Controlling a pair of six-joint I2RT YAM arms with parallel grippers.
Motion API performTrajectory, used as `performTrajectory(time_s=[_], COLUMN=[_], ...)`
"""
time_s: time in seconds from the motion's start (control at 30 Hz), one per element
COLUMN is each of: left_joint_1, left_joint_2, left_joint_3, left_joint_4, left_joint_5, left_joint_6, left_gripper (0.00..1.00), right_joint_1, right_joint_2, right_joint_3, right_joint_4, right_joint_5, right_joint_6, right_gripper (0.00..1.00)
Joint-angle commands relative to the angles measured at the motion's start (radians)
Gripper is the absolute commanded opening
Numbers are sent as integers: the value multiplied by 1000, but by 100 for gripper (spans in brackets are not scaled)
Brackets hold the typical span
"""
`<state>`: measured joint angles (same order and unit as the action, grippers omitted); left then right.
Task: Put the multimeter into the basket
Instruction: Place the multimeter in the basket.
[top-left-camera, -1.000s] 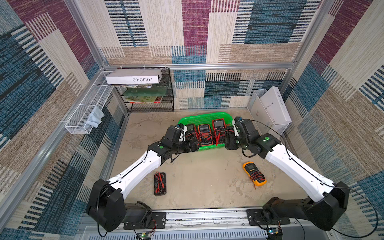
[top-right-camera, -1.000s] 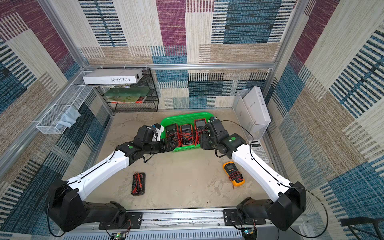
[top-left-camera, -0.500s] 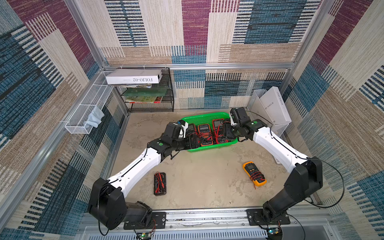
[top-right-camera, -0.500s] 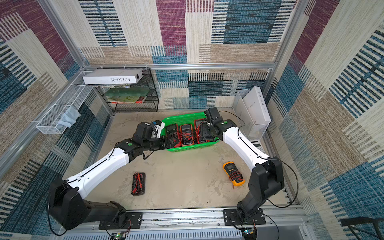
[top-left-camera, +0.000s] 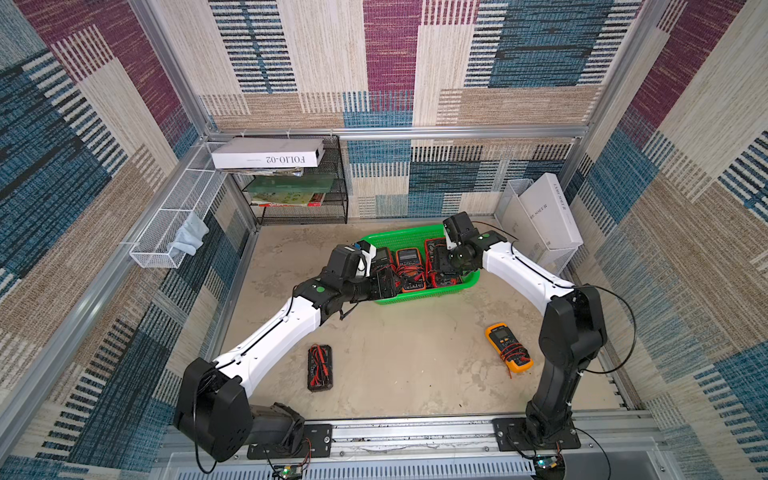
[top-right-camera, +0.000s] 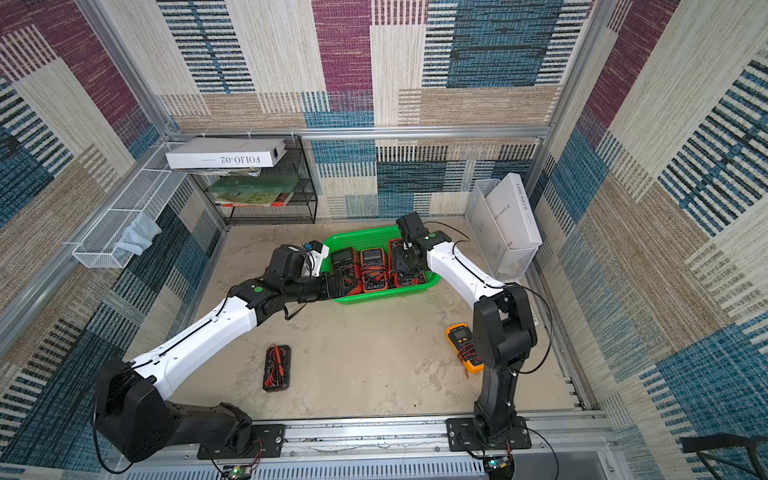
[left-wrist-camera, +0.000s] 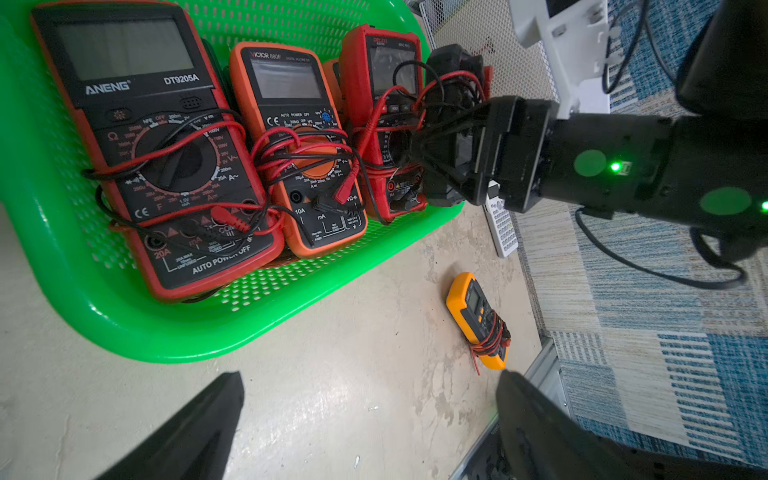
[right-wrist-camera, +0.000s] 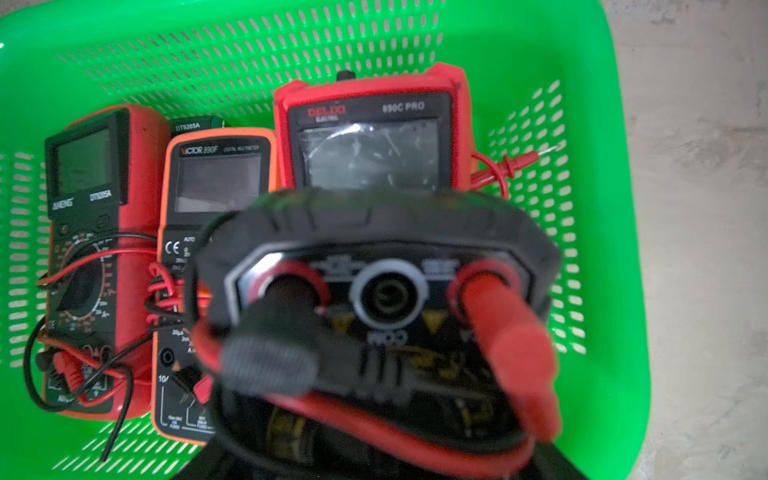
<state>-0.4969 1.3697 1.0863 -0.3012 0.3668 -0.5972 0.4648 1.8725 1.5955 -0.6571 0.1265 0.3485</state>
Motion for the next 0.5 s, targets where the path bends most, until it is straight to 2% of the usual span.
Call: performTrajectory(time_s=[0.0,0.27,0.33,0.4,0.47], left_joint_1=[0,0,0,0,0], left_joint_2=[-9,-21,-20,-20,-17], left_joint_3=[0,-8,-8,-6,-4], left_joint_4=[-2,-3,-4,-3,-4], left_joint_5=[15,12,14,15,17], left_joint_6=[-2,-7,-8,-8,-8], left_gripper=[100,100,100,100,100], right_joint_1=[4,15,17,21,24], right_joint_2=[22,43,41,39,37], right_joint_3=[11,-10,-17,-22,-23], right_joint_4=[-3,-4,-3,-3,-3], right_joint_5=[26,85,91,101,108], right_joint_6=[-1,6,10,15,19], right_gripper=[56,66,75,89,95])
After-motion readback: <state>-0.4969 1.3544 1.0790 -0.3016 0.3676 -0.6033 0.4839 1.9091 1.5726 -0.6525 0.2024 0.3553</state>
